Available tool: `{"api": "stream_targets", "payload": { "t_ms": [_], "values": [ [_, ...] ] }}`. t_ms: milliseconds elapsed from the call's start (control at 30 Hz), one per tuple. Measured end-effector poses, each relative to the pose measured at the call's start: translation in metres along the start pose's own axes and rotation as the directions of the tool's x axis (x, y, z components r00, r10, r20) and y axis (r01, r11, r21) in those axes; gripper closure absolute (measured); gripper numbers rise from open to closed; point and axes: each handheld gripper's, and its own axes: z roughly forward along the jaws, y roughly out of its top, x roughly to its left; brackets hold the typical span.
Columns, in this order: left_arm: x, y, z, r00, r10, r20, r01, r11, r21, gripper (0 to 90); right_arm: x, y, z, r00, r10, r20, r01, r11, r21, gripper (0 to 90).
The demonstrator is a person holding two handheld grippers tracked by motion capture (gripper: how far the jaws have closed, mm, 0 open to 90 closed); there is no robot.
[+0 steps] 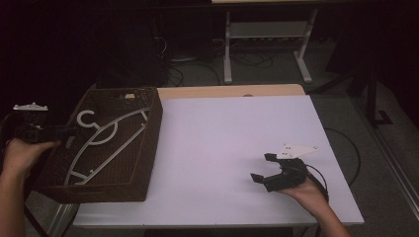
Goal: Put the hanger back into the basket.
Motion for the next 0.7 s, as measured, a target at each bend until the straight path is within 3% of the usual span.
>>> {"api": "stream_targets", "payload": {
  "t_ms": [233,400,700],
  "values": [
    [-0.014,0.008,-0.003,0.9982,-0.008,0.059,0.012,0.9976,-0.069,37.5,0.000,0.001,-0.001,1.0000,-0.005,0.006,0.005,1.000,-0.007,12.4],
    [-0.032,0.014,-0.001,0.9926,-0.003,0.121,0.018,0.9918,-0.127,28.1,-0.002,0.004,-0.003,0.9998,-0.011,0.018,0.012,0.999,-0.035,12.4],
    [-0.077,0.026,0.002,0.9776,0.081,0.194,-0.033,0.9709,-0.237,18.1,-0.008,0.015,-0.013,0.9989,0.001,0.046,0.004,0.995,-0.101,13.1]
  ]
}}
